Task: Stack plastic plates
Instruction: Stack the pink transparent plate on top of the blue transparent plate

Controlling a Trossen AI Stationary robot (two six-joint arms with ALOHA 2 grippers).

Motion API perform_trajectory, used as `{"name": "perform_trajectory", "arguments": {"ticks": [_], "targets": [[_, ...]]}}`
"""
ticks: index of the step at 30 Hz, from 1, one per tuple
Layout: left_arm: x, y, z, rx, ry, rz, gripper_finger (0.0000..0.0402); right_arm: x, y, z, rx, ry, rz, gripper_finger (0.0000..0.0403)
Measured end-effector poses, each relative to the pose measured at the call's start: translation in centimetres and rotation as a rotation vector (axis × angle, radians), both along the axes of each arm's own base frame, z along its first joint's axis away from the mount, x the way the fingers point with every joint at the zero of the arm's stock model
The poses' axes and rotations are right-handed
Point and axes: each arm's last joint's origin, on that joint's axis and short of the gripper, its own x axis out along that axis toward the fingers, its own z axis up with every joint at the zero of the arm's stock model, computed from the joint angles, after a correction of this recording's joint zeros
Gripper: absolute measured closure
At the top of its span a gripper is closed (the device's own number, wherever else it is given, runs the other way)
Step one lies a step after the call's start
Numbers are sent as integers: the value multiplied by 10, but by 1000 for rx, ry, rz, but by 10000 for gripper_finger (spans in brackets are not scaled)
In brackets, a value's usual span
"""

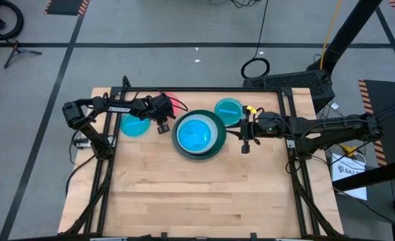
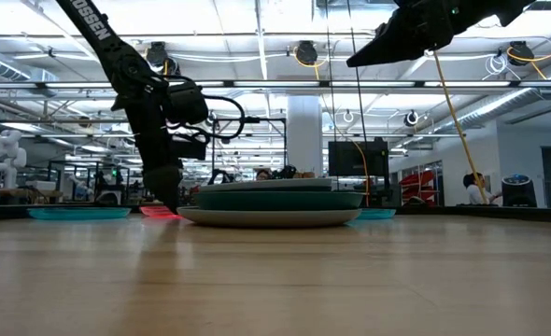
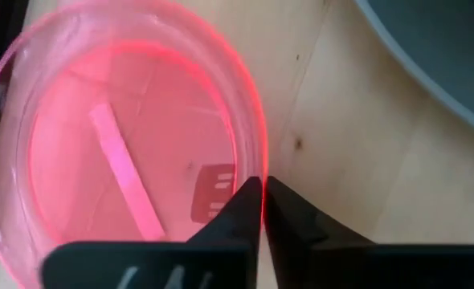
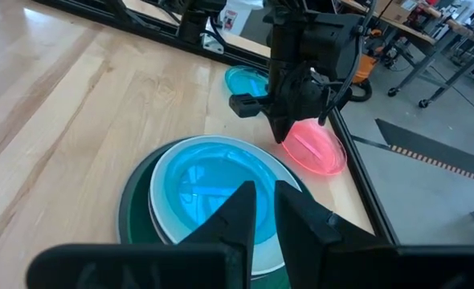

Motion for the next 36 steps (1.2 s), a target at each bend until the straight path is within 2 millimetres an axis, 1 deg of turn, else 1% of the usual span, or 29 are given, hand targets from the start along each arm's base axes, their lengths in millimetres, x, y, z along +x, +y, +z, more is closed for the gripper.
{"name": "perform_trajectory", "arguments": {"ticks": [2, 7, 11, 16, 20, 24, 27, 32, 34, 36], "targets": [[0, -1, 0, 1, -1, -1, 394, 0, 0, 0, 0, 0, 0, 358], [3, -5, 1, 3, -2, -14, 395, 0, 0, 0, 0, 0, 0, 358], [4, -12, 6, 27, 18, -24, 395, 0, 0, 0, 3, -1, -1, 358], [4, -20, 25, 113, 1, -25, 396, 0, 0, 0, 4, -1, -1, 358], [3, -29, 48, 157, -84, -33, 396, 0, 0, 0, 4, -1, -1, 358], [4, -46, 69, 187, -177, -73, 396, 0, 0, 0, 4, 0, -1, 358], [7, -63, 80, 198, -250, -129, 396, 0, 0, 0, 3, 0, -1, 358], [18, -94, 92, 205, -366, -245, 396, 0, 0, 0, 3, -1, -1, 358], [22, -104, 95, 202, -392, -285, 396, 0, 0, 0, 3, -1, -1, 358], [27, -113, 103, 196, -425, -308, 396, 0, 0, 0, 3, -1, -1, 358]]}}
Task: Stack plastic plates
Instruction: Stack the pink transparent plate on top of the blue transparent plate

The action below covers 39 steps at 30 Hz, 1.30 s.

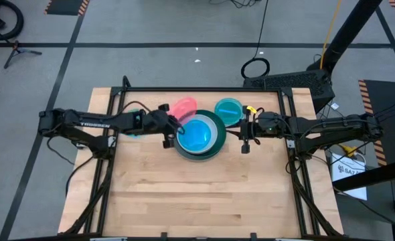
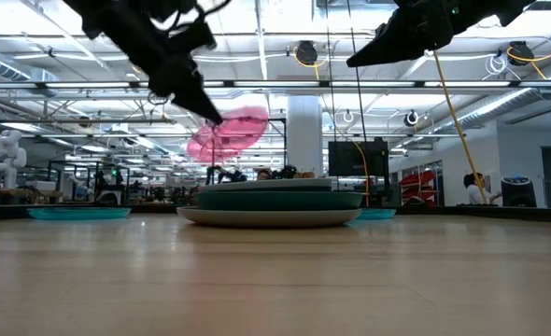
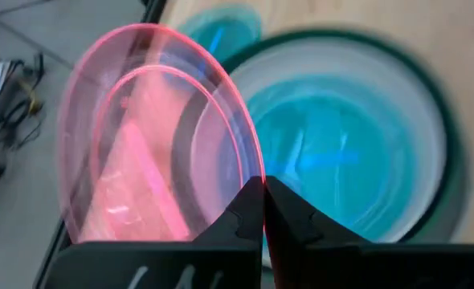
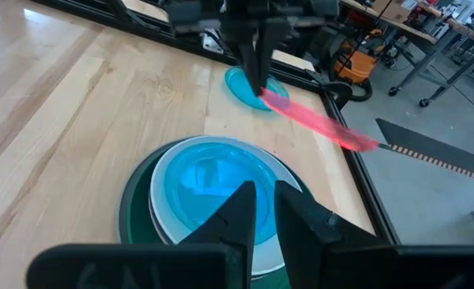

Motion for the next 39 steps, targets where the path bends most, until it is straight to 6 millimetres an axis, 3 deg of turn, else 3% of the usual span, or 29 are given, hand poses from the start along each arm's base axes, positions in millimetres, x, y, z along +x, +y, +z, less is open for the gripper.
{"name": "perform_trajectory", "arguments": {"ticks": [8, 17, 28, 39], "targets": [[16, -25, 15, -42, -97, -59, 396, 0, 0, 0, -1, 0, 1, 358], [23, -39, 4, -110, -80, -65, 396, 0, 0, 0, -1, 0, 0, 358], [38, -39, -21, -106, -18, -67, 396, 0, 0, 0, 0, 3, 0, 358], [39, -31, -22, -125, -31, -25, 396, 0, 0, 0, 1, 1, 0, 358]]}}
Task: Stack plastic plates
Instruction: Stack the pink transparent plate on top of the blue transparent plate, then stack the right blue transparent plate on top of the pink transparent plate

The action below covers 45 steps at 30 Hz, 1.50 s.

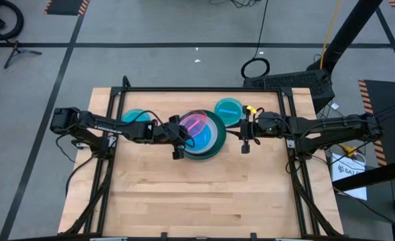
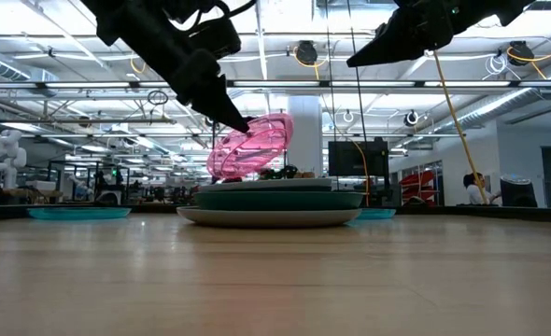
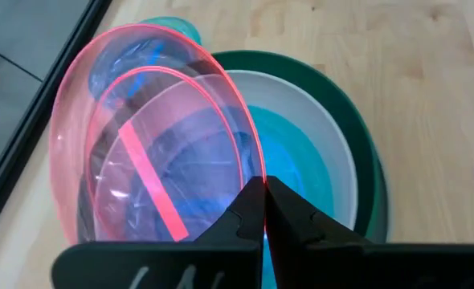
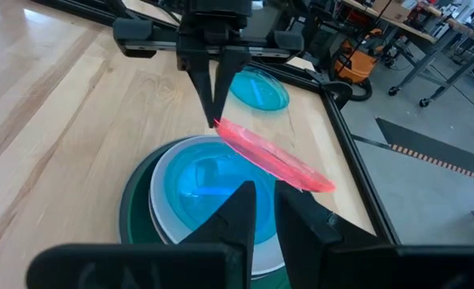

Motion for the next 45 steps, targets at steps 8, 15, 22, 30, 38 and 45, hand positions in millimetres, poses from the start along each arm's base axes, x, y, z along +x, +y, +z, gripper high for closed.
{"name": "perform_trajectory", "arguments": {"ticks": [8, 15, 22, 30, 38, 45], "targets": [[0, 5, 0, -11, -2, 26, 346, 0, 0, 0, 13, -3, -5, 358], [0, 5, 0, 4, 2, 14, 317, 0, 0, 0, 13, -3, -6, 358], [0, 5, 0, 19, 7, 2, 316, 0, 0, 0, 13, -3, -5, 358], [-3, 5, -4, 91, 79, -63, 316, 0, 0, 0, 38, -5, -17, 358], [-14, 18, 1, 168, 151, -74, 316, -1, -6, 0, 114, -42, -222, 358], [-28, 37, 16, 195, 149, -16, 316, 0, -17, -2, 260, -113, -415, 358]]}}
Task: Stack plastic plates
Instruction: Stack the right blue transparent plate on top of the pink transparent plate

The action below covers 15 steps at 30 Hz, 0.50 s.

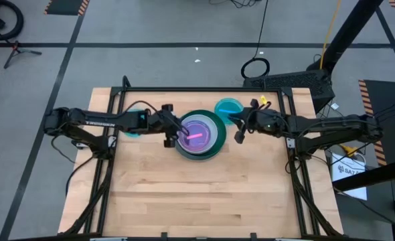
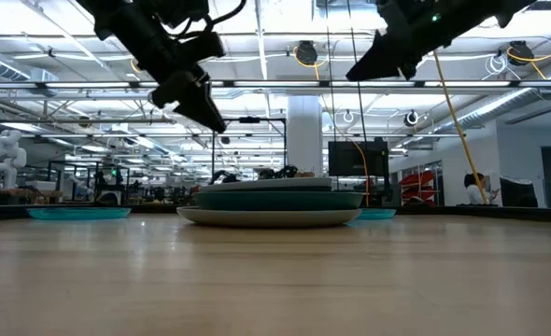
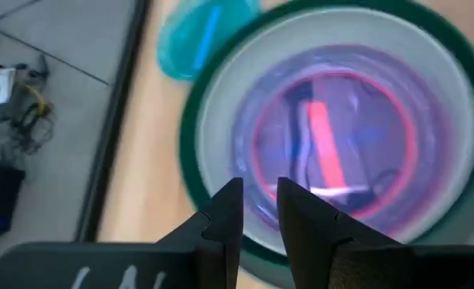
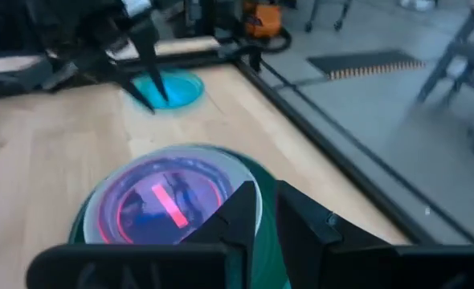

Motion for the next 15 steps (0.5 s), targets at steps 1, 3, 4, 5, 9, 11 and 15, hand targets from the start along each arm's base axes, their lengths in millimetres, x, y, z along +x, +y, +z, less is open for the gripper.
{"name": "perform_trajectory", "arguments": {"ticks": [1, 3, 4, 5, 9, 11, 15], "targets": [[-4, 3, 2, -4, 11, 16, 316, 1, -1, -2, 20, 5, -14, 358], [-13, 8, -1, -23, 70, 50, 316, 5, -6, -6, 54, -5, -48, 358], [-13, 11, -1, -25, 66, 63, 316, 7, -9, -8, 63, -3, -63, 358], [-15, 13, -1, -32, 81, 79, 316, 9, -11, -12, 74, 8, -76, 358], [-24, 22, -3, -54, 131, 131, 316, 19, -27, -21, 112, 11, -149, 358], [-29, 27, -5, -65, 164, 157, 316, 25, -37, -19, 123, 15, -187, 358], [-32, 34, -4, -64, 167, 184, 316, 37, -58, -13, 150, 72, -228, 358]]}}
